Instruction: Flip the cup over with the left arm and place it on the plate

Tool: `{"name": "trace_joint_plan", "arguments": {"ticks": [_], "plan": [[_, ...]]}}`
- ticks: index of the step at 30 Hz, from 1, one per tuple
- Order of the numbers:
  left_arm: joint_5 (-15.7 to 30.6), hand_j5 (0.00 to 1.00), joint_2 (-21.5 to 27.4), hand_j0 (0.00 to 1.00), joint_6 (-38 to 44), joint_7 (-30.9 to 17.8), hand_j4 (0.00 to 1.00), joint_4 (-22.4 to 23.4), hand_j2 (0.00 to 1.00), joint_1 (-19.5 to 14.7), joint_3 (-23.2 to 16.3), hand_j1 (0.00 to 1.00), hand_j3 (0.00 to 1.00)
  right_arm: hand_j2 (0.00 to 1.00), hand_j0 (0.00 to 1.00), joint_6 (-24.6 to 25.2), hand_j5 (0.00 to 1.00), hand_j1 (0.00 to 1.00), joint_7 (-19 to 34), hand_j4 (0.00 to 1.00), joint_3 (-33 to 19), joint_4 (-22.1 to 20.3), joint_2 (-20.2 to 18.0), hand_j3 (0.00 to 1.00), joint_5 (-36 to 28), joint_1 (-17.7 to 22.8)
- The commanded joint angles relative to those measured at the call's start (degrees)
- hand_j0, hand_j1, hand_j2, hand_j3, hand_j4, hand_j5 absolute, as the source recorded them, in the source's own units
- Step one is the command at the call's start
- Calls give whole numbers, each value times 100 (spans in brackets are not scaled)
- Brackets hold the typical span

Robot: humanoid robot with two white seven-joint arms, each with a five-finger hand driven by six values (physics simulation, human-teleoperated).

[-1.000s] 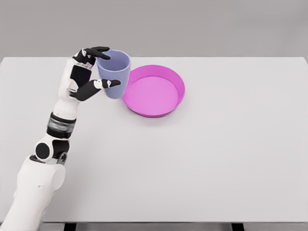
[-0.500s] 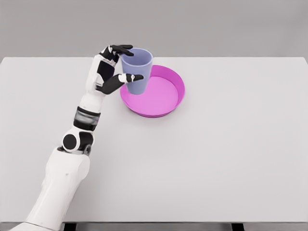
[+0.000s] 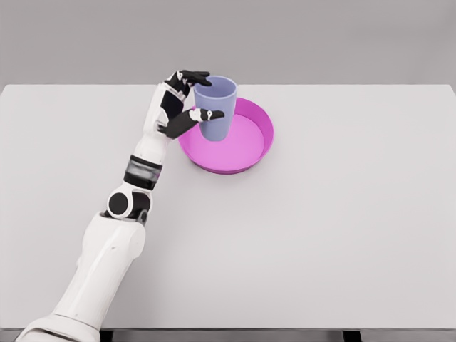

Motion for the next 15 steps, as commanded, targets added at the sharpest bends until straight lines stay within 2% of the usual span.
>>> {"name": "trace_joint_plan", "arguments": {"ticks": [1, 8, 15], "plan": [[11, 42, -2, 42, 0, -5, 42, 90, 42, 0, -19, 42, 42, 100, 100, 0, 100, 100, 1, 100, 0, -3, -1, 100, -1, 0], [-103, 42, -2, 42, 0, 4, 42, 90, 42, -18, -10, 42, 42, 100, 100, 0, 100, 100, 1, 100, 0, -3, -1, 100, -1, 0], [-51, 42, -2, 42, 0, 22, 42, 90, 42, -114, 175, 42, 42, 100, 100, 0, 100, 100, 1, 100, 0, 6, -1, 100, -1, 0]]}}
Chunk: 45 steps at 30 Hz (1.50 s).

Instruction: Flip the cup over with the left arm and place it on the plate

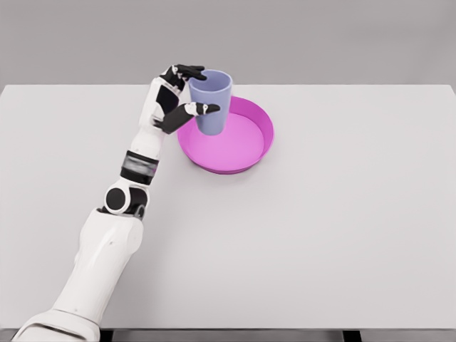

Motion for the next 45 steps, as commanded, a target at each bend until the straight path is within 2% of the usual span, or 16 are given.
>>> {"name": "trace_joint_plan", "arguments": {"ticks": [1, 6, 11, 15, 23, 28, 36, 45], "plan": [[18, 42, -1, 42, 0, 4, 42, -6, 42, 0, 23, 42, 42, 100, 100, 0, 100, 100, 1, 100, 0, -3, -1, 100, -1, 0], [-26, 42, -1, 42, 0, -5, 42, 3, 42, -132, -74, 42, 42, 100, 100, 0, 100, 100, 1, 100, 0, 6, -1, 100, -1, 0], [-35, 42, -1, 42, 0, -5, 42, 389, 42, -255, -153, 42, 42, 100, 100, 0, 100, 100, 1, 100, 0, 6, -1, 100, -1, 0], [-35, 42, -1, 42, 0, -5, 42, 407, 42, -255, -285, 42, 42, 100, 100, 0, 100, 100, 1, 100, 0, -3, -1, 100, -1, 0], [-35, 42, -1, 42, 0, -5, 42, 416, 42, -255, -267, 42, 42, 100, 100, 0, 100, 100, 1, 100, 0, -3, -1, 100, -1, 0], [-35, 42, -1, 42, 0, -5, 42, 758, 42, -545, -223, 42, 42, 100, 100, 0, 100, 100, 1, 100, 0, 6, -1, 100, -1, 0], [-44, 42, -1, 42, 0, -13, 42, 776, 42, -571, -258, 42, 42, 100, 100, 0, 100, 100, 1, 100, 0, 6, -1, 100, -1, 0], [-35, 42, -1, 42, 0, -13, 42, 1004, 42, -519, -276, 42, 42, 100, 100, 0, 100, 100, 1, 100, 0, -3, -1, 100, -1, 0]]}}
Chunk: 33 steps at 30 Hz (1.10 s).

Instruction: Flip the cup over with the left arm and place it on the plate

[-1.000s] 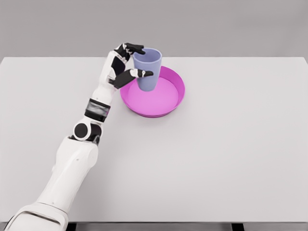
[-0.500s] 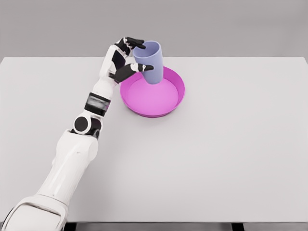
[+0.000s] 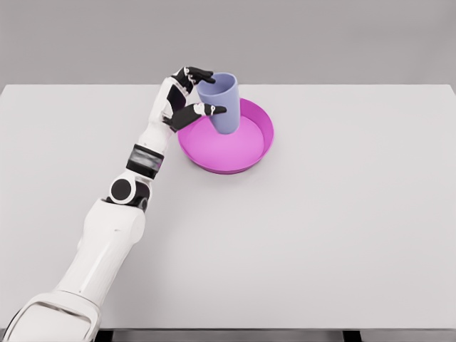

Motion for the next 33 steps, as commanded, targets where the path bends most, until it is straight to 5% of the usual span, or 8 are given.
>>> {"name": "trace_joint_plan", "arguments": {"ticks": [1, 11, 27, 30, 33], "plan": [[16, 42, -1, 42, 1, 2, 42, 29, 42, 0, -2, 42, 42, 100, 100, 0, 100, 100, 1, 100, 0, -2, -1, 100, -1, -9], [16, 66, -1, 66, 1, 2, 66, 29, 66, 0, -2, 66, 66, 100, 100, 0, 100, 100, 1, 100, 0, -2, -1, 100, -1, -9], [7, 69, -1, 69, 1, 2, 69, 144, 69, 26, -2, 69, 69, 100, 100, 0, 100, 100, 1, 100, 0, 6, -1, 100, -1, -9], [7, 88, -1, 88, 1, 2, 88, 152, 88, 26, -2, 88, 88, 100, 100, 0, 100, 100, 1, 100, 0, -2, -1, 100, -1, -9], [7, 92, -1, 92, 1, 2, 92, 152, 92, 26, -2, 92, 92, 100, 100, 0, 100, 100, 1, 100, 0, 6, -1, 100, -1, -9]]}}
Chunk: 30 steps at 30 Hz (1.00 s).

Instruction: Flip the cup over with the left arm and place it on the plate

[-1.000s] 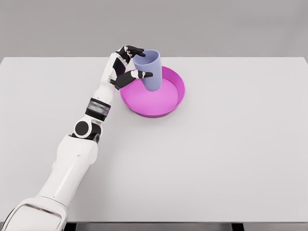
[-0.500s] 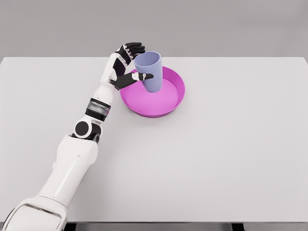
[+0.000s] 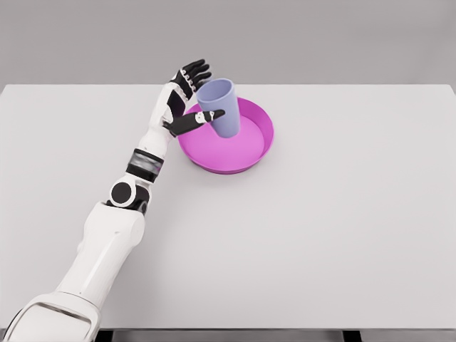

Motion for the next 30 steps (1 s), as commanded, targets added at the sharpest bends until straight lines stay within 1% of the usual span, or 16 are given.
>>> {"name": "trace_joint_plan", "arguments": {"ticks": [1, 10, 14, 17, 19, 20, 21, 22, 23, 24, 25, 28, 29, 30], "plan": [[18, 93, -1, 93, 0, -1, 93, -1, 93, 0, 1, 93, 93, 100, 100, 0, 100, 100, 1, 100, 0, 5, -1, 100, -1, 0], [18, 93, -1, 93, 0, -1, 93, 16, 93, -44, 1, 93, 93, 100, 100, 0, 100, 100, 1, 100, 0, -4, -1, 100, -1, 0], [62, 93, -1, 93, 0, -9, 93, -72, 93, -62, 1, 93, 93, 100, 100, 0, 100, 100, 1, 100, 0, 5, -1, 100, -1, 0], [70, 93, -1, 93, 0, -53, 93, -300, 93, -44, 1, 93, 93, 100, 100, 0, 100, 100, 1, 100, 0, -4, -1, 100, -1, 9], [97, 93, -1, 93, 0, -62, 93, -607, 93, -26, 10, 93, 93, 100, 100, 0, 100, 100, 1, 100, 0, -4, -1, 100, -1, 0], [97, 96, 8, 96, 0, -71, 96, -748, 96, -35, 1, 96, 96, 100, 100, 0, 100, 100, 1, 100, 0, 5, -1, 100, -1, 0], [106, 100, 438, 100, 0, -298, 100, -889, 100, -53, -8, 100, 100, 100, 100, 0, 100, 100, 1, 100, 0, 5, -1, 100, -1, 0], [106, 100, 658, 100, 0, -755, 100, -985, 100, -53, -8, 100, 100, 100, 100, 0, 100, 100, 1, 100, 0, 5, -1, 100, -1, 0], [106, 100, 1000, 100, 0, -1651, 100, -1109, 100, -61, 1, 100, 100, 100, 100, 0, 100, 100, 1, 100, 0, -4, -1, 100, -1, 0], [106, 100, 1317, 100, 0, -2042, 100, -1188, 100, -97, 1, 100, 100, 100, 100, 0, 100, 100, 1, 100, 0, -4, -1, 100, -1, 0], [114, 100, 1467, 100, 0, -2042, 100, -1205, 100, -158, 1, 100, 100, 100, 100, 0, 100, 100, 1, 100, 0, -4, -1, 100, -1, 0], [114, 100, 1581, 100, 0, -2042, 100, -1205, 100, -88, -16, 100, 100, 100, 100, 0, 100, 100, 1, 100, 0, -4, -1, 100, -1, 0], [123, 100, 1774, 100, 0, -2042, 100, -1197, 100, -79, -174, 100, 100, 100, 100, 0, 100, 100, 1, 100, 0, -4, -1, 100, -1, 0], [123, 100, 2459, 100, 0, -2042, 100, -1197, 100, -149, -472, 100, 100, 100, 100, 0, 100, 100, 1, 100, 0, -4, -1, 100, -1, 0]]}}
